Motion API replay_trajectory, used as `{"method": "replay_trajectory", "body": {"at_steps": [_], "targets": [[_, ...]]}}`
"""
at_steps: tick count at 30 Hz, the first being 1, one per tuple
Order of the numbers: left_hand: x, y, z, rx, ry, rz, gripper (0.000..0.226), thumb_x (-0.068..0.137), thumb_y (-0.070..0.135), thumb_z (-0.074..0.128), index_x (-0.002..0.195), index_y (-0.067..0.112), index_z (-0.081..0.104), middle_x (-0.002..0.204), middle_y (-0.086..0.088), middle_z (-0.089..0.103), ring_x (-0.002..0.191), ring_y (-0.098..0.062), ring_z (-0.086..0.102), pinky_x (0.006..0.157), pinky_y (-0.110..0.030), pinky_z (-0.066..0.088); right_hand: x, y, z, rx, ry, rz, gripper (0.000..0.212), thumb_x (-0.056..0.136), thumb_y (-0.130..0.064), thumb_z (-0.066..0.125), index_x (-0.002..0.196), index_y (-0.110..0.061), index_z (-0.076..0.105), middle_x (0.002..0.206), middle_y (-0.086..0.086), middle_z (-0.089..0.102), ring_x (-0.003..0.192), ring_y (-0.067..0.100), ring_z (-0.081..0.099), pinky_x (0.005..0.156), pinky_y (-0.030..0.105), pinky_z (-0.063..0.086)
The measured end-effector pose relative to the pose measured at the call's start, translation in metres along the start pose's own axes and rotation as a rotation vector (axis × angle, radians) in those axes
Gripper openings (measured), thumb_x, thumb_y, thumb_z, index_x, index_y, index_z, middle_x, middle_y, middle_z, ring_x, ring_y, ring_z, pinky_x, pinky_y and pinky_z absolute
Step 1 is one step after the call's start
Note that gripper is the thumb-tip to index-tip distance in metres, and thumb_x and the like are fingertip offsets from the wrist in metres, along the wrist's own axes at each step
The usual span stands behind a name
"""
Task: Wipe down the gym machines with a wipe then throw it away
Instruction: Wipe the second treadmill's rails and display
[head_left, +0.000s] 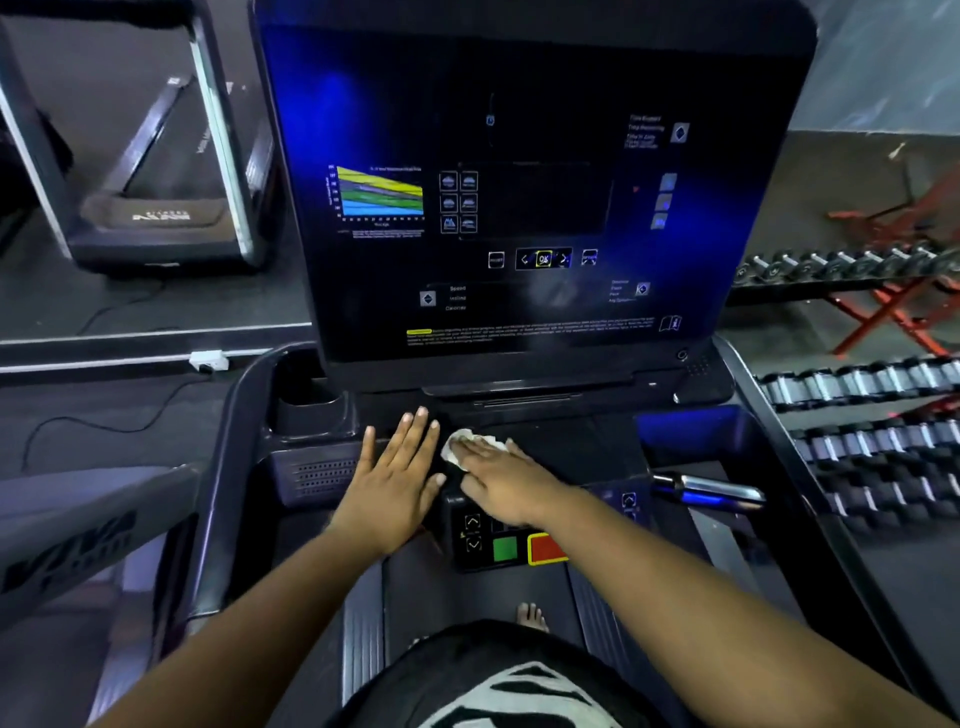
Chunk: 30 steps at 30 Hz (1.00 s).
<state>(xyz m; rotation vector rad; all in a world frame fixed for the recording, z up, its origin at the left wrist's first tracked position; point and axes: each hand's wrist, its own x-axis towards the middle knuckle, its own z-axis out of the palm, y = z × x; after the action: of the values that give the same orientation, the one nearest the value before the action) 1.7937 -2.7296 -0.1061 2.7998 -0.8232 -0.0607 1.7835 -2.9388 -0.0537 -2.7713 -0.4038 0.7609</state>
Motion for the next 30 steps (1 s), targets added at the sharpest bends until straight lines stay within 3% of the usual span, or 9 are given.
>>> {"method": "replay_trajectory", "body": {"at_steps": [3,5,9,14,16,18,21,24,30], "targets": [[-0.003,0.002,-0.002,-0.076,-0.042,-0.039,0.074,0.102,0.059,0.007,0.163,0.019,0.004,0.17,0.001,-0.009,0.156,-0.013,-0.013,0.126,-0.053,-0.007,-0.008,0.026,-0.008,-0.105,-0.025,0.09,0.067,0.104,-0.059,0.026,0.162,-0.033,0.006,0.17,-0.011,0.003,0.155,0.008,-0.001,0.119,0.061,-0.011],[-0.002,0.005,-0.004,-0.118,-0.07,-0.055,0.075,0.099,0.061,0.001,0.162,0.021,-0.003,0.169,0.004,-0.017,0.155,-0.011,-0.02,0.125,-0.05,-0.012,-0.019,0.048,-0.011,-0.108,-0.015,0.205,0.083,0.092,-0.081,0.02,0.161,-0.037,0.008,0.169,-0.014,0.005,0.156,0.01,0.003,0.115,0.067,-0.011],[-0.005,0.007,0.003,-0.235,-0.091,-0.097,0.084,0.094,0.067,-0.006,0.163,0.021,-0.003,0.167,0.007,-0.019,0.153,-0.008,-0.022,0.125,-0.045,-0.015,-0.031,0.041,-0.01,-0.107,0.11,0.383,0.124,0.061,-0.1,0.003,0.157,-0.027,0.032,0.163,0.002,0.029,0.15,0.023,0.026,0.117,0.069,0.001],[-0.01,0.002,0.012,-0.373,-0.082,-0.129,0.106,0.08,0.084,-0.018,0.163,0.02,0.0,0.166,0.008,-0.016,0.154,-0.008,-0.017,0.126,-0.045,-0.01,-0.009,-0.028,0.017,0.057,0.296,0.18,0.086,0.079,-0.088,0.028,0.129,-0.025,0.057,0.136,0.001,0.052,0.13,0.025,0.046,0.119,0.054,0.022],[-0.01,0.0,0.011,-0.425,-0.099,-0.135,0.105,0.082,0.087,-0.011,0.163,0.021,-0.002,0.166,0.009,-0.018,0.154,-0.007,-0.018,0.126,-0.043,-0.011,-0.009,-0.042,0.032,0.003,0.402,0.148,0.076,0.085,-0.079,0.029,0.127,-0.022,0.056,0.124,0.002,0.055,0.119,0.025,0.051,0.112,0.048,0.036],[-0.009,-0.001,0.011,-0.461,-0.123,-0.159,0.095,0.089,0.081,0.005,0.163,0.023,-0.005,0.166,0.012,-0.019,0.153,-0.005,-0.018,0.126,-0.04,-0.011,-0.021,-0.042,0.045,-0.039,0.494,0.085,0.064,0.092,-0.069,0.034,0.132,-0.023,0.052,0.125,0.001,0.054,0.118,0.024,0.051,0.107,0.045,0.042],[-0.01,-0.001,0.01,-0.468,-0.111,-0.173,0.084,0.097,0.067,0.019,0.163,0.022,-0.005,0.166,0.011,-0.018,0.154,-0.006,-0.017,0.126,-0.037,-0.011,-0.04,-0.03,0.054,-0.104,0.381,-0.009,0.09,0.087,-0.08,0.031,0.155,-0.02,0.031,0.155,0.003,0.037,0.145,0.022,0.032,0.124,0.046,0.019],[-0.011,0.0,0.01,-0.461,-0.082,-0.144,0.086,0.094,0.07,0.013,0.163,0.021,-0.003,0.166,0.01,-0.016,0.154,-0.005,-0.017,0.125,-0.034,-0.012,-0.028,-0.028,0.033,-0.088,0.175,0.025,0.12,0.069,-0.097,0.021,0.161,-0.02,0.013,0.169,0.004,0.014,0.155,0.021,0.013,0.126,0.048,0.001],[-0.012,0.001,0.008,-0.455,-0.071,-0.106,0.086,0.093,0.069,0.012,0.164,0.02,0.004,0.168,0.008,-0.013,0.155,-0.008,-0.013,0.126,-0.04,-0.01,0.003,-0.006,-0.004,-0.12,-0.058,0.074,0.114,0.076,-0.093,0.028,0.162,-0.026,-0.005,0.17,-0.005,-0.005,0.156,0.014,-0.001,0.12,0.063,-0.01]]}}
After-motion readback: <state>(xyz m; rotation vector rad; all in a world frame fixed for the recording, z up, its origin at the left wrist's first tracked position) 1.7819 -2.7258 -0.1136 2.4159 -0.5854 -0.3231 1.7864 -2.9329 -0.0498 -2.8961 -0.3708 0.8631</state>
